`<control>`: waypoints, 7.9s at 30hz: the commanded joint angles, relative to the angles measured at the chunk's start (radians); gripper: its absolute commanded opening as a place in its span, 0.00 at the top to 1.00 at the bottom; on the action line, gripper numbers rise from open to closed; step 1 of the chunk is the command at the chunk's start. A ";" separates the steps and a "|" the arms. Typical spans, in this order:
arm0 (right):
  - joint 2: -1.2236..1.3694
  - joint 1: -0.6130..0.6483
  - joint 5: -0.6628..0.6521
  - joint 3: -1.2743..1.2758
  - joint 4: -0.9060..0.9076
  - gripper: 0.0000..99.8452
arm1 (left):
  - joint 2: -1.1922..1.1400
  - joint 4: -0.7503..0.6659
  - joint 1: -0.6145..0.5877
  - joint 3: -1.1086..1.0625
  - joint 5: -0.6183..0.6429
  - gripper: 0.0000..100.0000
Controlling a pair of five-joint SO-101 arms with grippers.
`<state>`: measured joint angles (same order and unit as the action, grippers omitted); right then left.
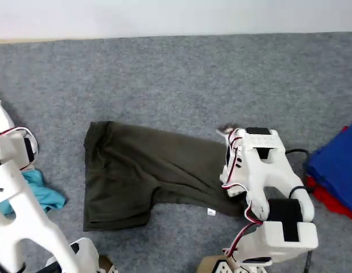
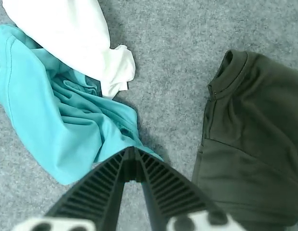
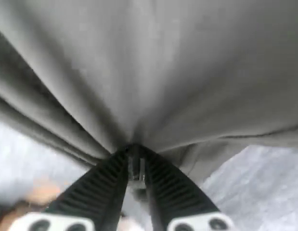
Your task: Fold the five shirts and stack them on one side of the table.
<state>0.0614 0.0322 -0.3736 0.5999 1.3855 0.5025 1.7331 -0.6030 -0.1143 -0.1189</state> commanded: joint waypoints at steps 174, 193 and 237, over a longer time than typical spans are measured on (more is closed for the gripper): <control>-0.291 -0.065 -0.471 0.155 -0.036 0.85 | 0.362 -0.436 0.199 -0.839 -0.129 1.00; -0.302 -0.104 -0.456 0.103 0.159 0.83 | 0.362 -0.436 0.203 -0.839 -0.129 1.00; -0.298 -0.154 -0.485 -0.169 -0.139 0.99 | 0.364 -0.436 0.199 -0.839 -0.132 1.00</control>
<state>-0.2256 -0.1120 -0.8493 0.5600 1.2505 0.8523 1.3080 -0.4097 -0.9567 -0.2401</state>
